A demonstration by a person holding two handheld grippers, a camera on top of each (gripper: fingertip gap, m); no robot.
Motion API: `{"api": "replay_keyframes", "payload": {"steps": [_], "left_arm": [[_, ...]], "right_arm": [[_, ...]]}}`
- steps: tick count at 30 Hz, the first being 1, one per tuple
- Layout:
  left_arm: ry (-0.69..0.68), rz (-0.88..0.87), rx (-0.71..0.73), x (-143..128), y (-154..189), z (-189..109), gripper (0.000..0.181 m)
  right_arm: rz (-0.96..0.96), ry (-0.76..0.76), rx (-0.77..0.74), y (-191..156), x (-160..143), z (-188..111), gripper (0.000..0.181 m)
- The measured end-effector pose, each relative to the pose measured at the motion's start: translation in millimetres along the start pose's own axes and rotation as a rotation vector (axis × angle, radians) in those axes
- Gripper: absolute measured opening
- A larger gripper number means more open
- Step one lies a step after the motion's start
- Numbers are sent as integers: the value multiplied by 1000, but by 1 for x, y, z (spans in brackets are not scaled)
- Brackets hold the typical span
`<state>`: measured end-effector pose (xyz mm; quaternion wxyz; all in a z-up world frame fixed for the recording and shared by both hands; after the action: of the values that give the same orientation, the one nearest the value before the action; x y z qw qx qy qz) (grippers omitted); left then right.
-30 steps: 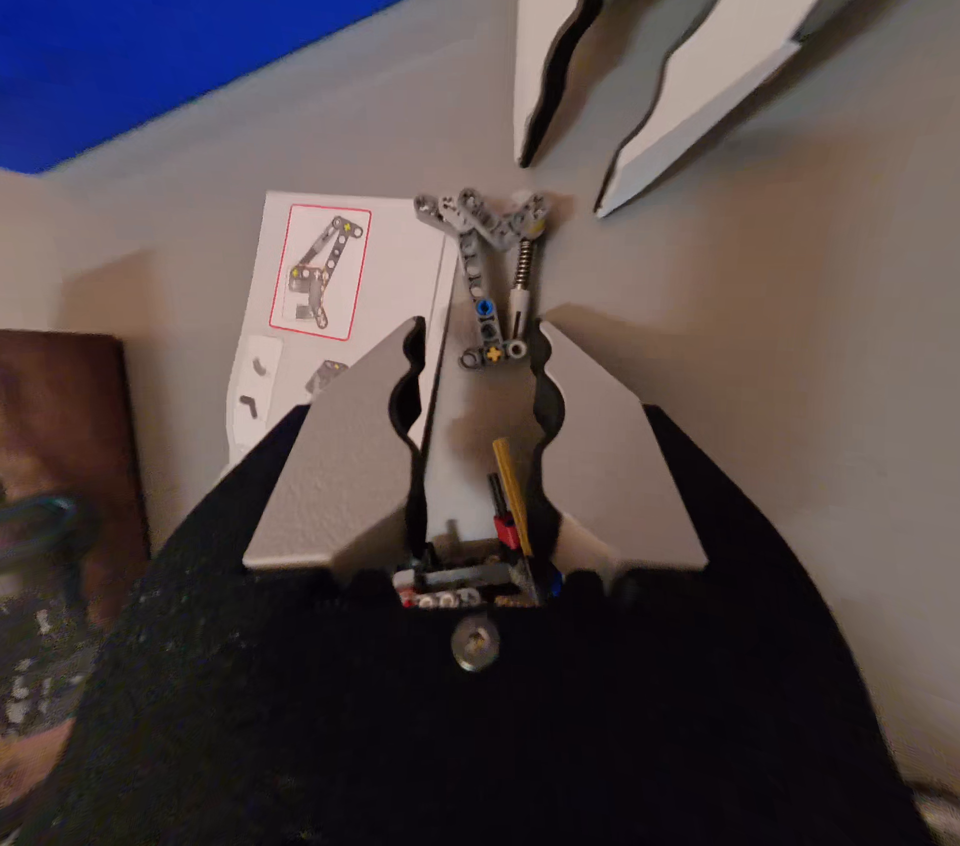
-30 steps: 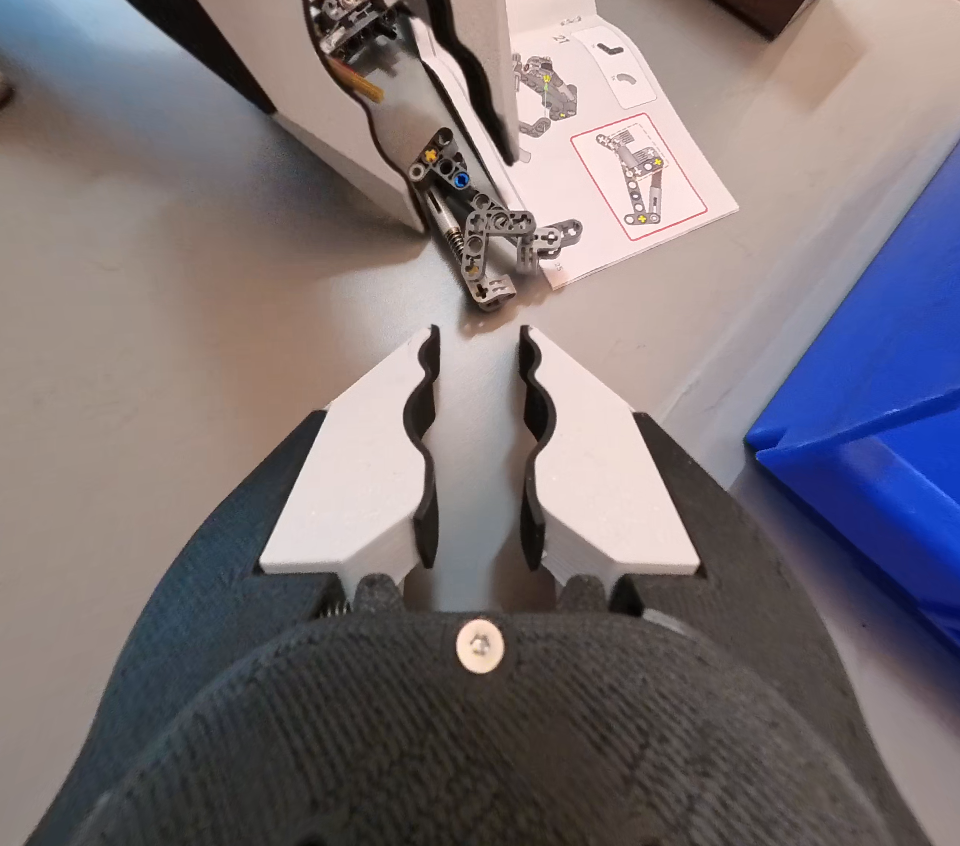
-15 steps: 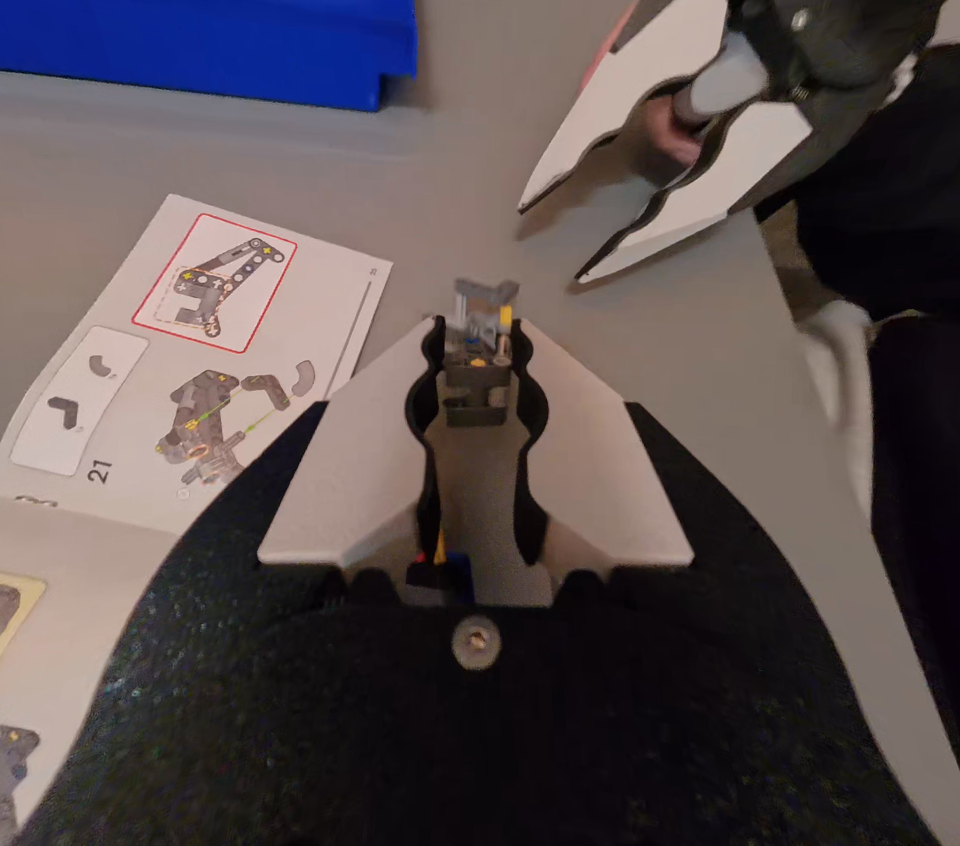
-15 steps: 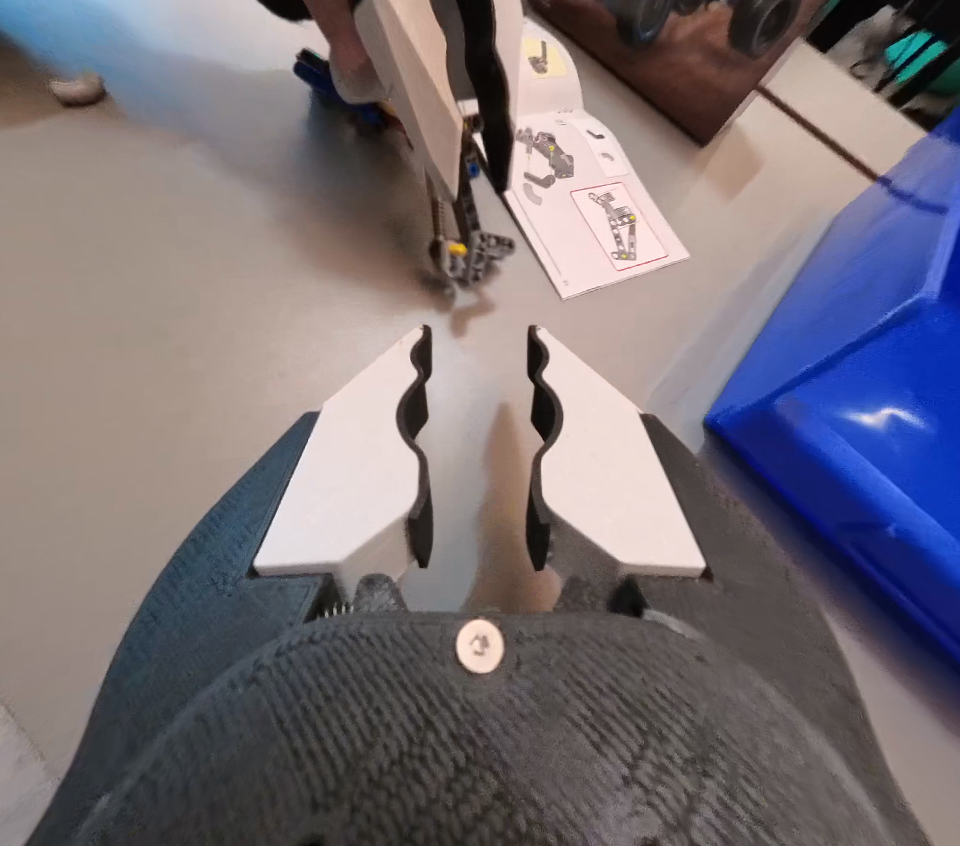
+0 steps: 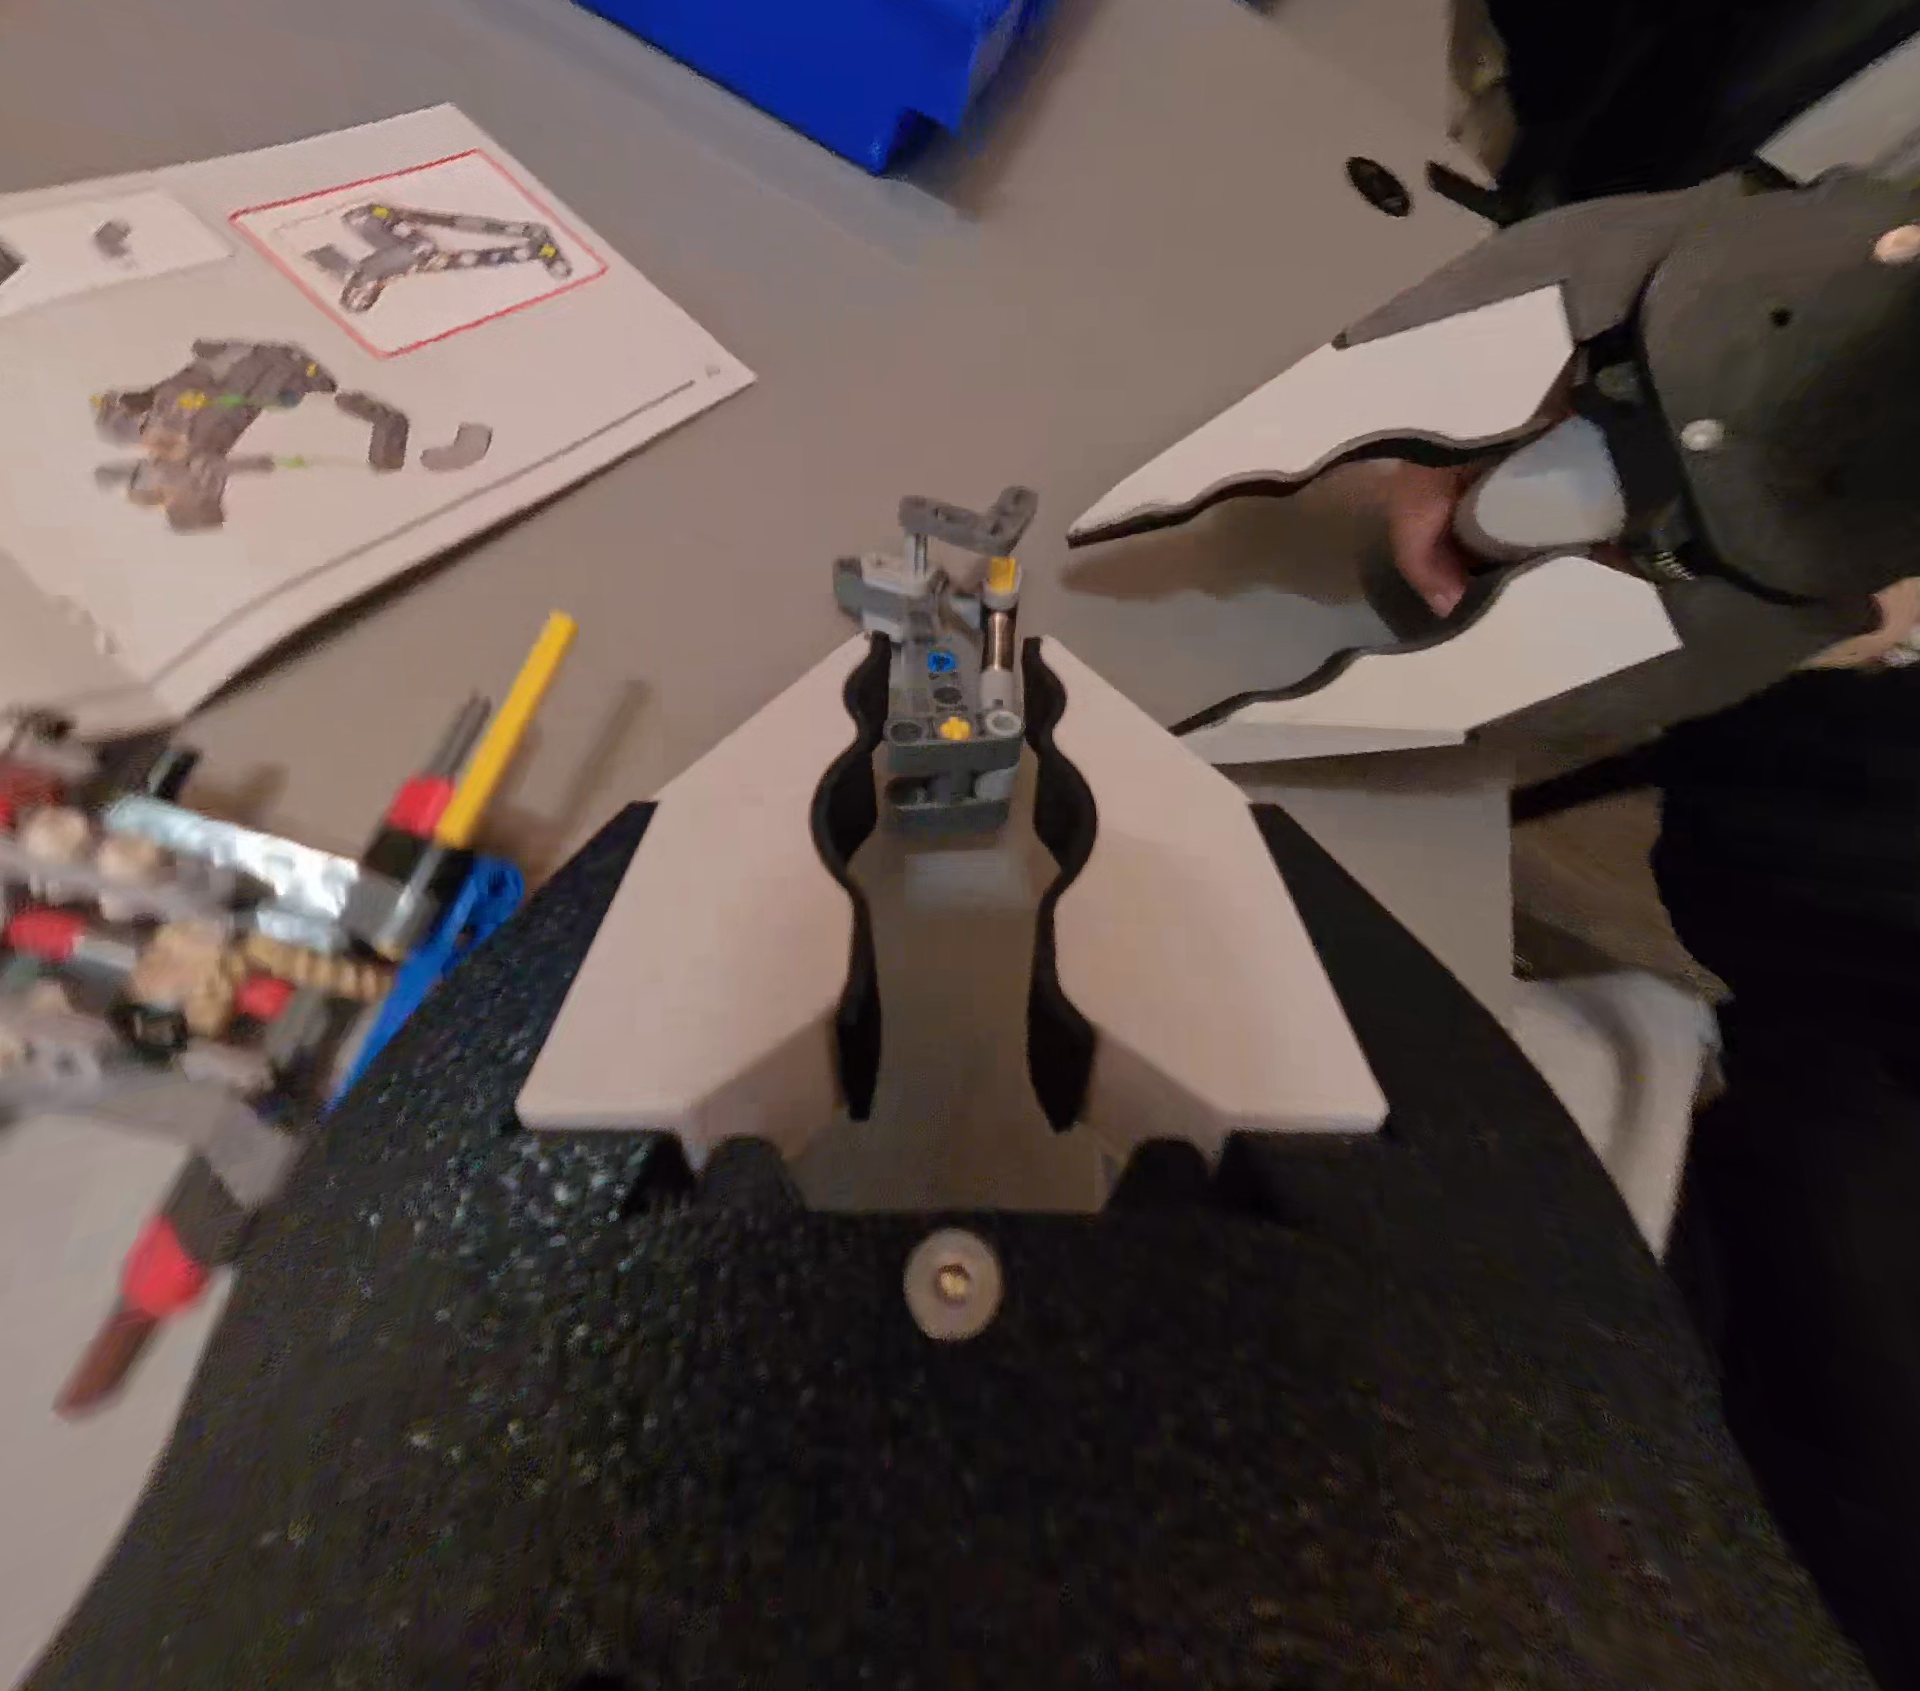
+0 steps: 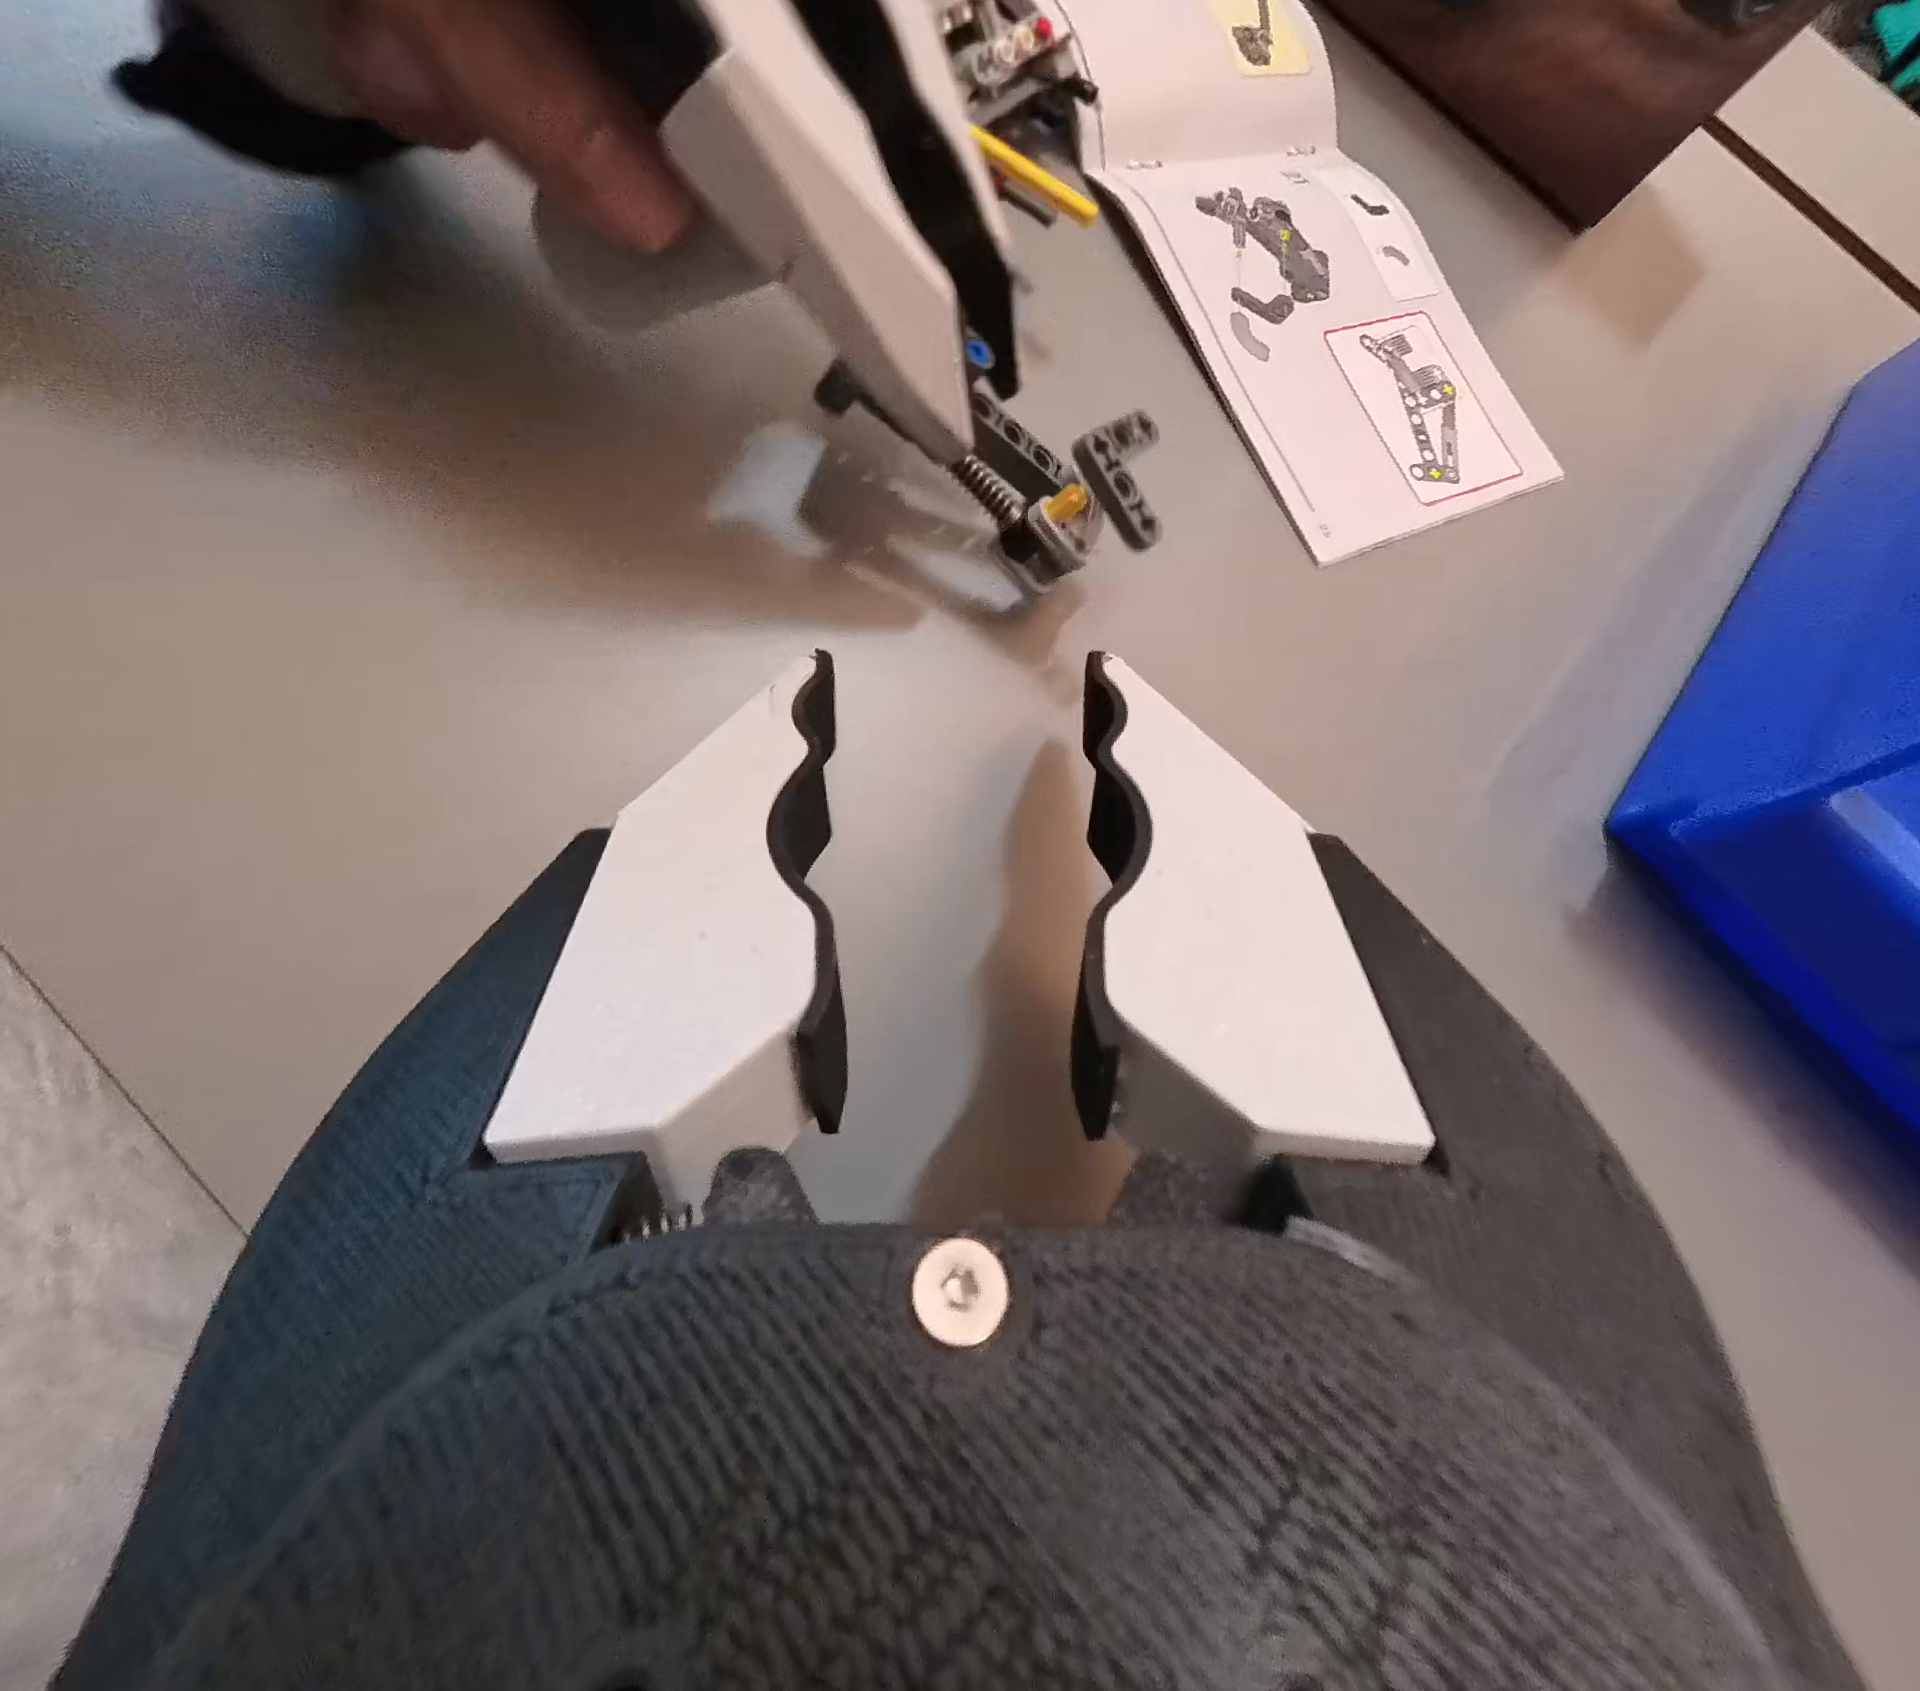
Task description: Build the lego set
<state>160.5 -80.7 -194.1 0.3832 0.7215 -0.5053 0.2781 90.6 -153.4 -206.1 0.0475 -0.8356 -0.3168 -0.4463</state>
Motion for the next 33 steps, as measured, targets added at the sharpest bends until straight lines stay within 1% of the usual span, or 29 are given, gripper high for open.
{"api": "replay_keyframes", "payload": {"steps": [2,4,6,8,10,13,15,17,19,21,23,25,27,28,29,31,33], "left_arm": [[11,4,103,-12,3,-2,22],[22,44,158,-15,10,-5,26],[35,97,168,-14,17,-9,27],[18,156,180,-11,18,-14,34],[37,236,188,-1,15,-23,36],[18,397,128,14,10,-32,34],[-52,500,89,19,3,-28,32],[-126,566,24,20,-2,-19,32],[-157,653,-9,24,-9,-10,33],[-144,735,-75,30,-12,0,36],[-195,730,-205,28,-9,7,37],[-233,702,-274,28,-6,13,40],[-269,698,-293,25,-7,17,42],[-296,700,-287,22,-10,18,46],[-321,705,-276,18,-14,18,45],[-309,683,-285,15,-16,16,38],[-291,656,-272,12,-19,11,32]], "right_arm": [[19,-23,-9,-3,1,5,47],[3,-19,-33,-7,5,6,44],[-2,-22,-33,-12,6,7,40],[52,-48,-35,-13,3,6,40],[95,-42,-26,-15,4,1,40],[203,-30,-61,-9,3,-7,38],[332,-27,-41,-8,0,-6,40],[447,19,-13,-11,2,-3,40],[485,48,-16,-15,4,0,38],[479,6,-36,-17,1,2,43],[475,-12,-46,-20,3,3,48],[467,22,-98,-22,10,0,52],[452,88,-142,-27,20,-2,56],[458,112,-159,-30,23,-2,58],[467,125,-163,-33,26,0,58],[463,111,-158,-38,29,8,53],[429,57,-155,-43,28,19,57]]}}
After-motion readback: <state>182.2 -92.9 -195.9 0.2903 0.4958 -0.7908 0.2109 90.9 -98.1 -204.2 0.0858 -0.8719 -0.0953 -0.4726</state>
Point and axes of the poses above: each gripper's, where its closed fingertips meet, z out along the fingers, x out of its top, y = z × x across the jaws, the point moved 5 cm from there along -z, back along the fingers, and after that the axes turned 4 degrees about x, right-handed, at the moved point
